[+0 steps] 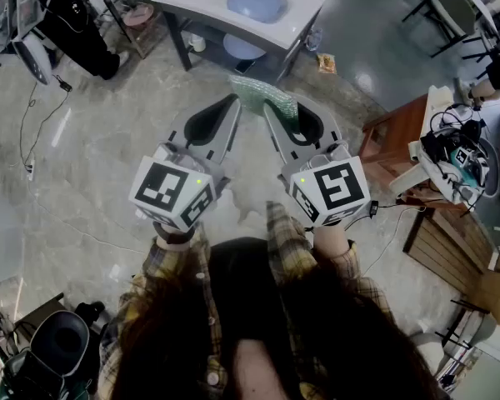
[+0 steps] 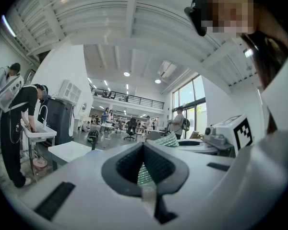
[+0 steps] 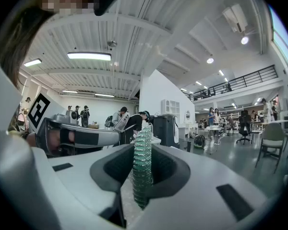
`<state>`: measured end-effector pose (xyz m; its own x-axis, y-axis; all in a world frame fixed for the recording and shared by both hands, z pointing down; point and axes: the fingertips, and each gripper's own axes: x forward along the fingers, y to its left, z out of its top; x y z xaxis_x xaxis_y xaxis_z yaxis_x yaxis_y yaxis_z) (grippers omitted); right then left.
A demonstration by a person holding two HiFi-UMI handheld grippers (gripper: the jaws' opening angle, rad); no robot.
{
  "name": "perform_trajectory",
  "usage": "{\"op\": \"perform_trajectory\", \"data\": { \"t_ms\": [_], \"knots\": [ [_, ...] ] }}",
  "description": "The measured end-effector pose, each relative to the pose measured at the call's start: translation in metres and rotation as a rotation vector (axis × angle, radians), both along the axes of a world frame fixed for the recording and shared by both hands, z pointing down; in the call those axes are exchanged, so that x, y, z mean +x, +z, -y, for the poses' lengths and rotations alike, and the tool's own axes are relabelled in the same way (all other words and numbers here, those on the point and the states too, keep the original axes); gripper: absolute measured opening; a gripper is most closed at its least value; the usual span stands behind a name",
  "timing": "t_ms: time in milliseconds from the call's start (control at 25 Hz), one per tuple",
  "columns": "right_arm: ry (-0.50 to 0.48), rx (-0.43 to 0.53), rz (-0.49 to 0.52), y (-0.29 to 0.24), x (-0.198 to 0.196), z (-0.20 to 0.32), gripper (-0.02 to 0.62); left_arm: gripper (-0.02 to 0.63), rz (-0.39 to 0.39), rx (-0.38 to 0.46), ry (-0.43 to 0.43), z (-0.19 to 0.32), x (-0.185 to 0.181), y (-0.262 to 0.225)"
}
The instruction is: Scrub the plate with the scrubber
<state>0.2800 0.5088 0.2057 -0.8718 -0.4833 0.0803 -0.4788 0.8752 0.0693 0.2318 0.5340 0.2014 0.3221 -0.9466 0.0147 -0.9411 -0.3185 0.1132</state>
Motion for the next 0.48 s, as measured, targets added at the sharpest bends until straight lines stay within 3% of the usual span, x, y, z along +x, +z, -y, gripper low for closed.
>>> {"op": "perform_trajectory", "data": {
  "t_ms": [480],
  "knots": [
    [0.032,-0.007,0.021,0.0,-0.026,0.026,0.098,0.014,0.024,-0.004,0.02,0.03,-0.022,0.002]
  ]
}}
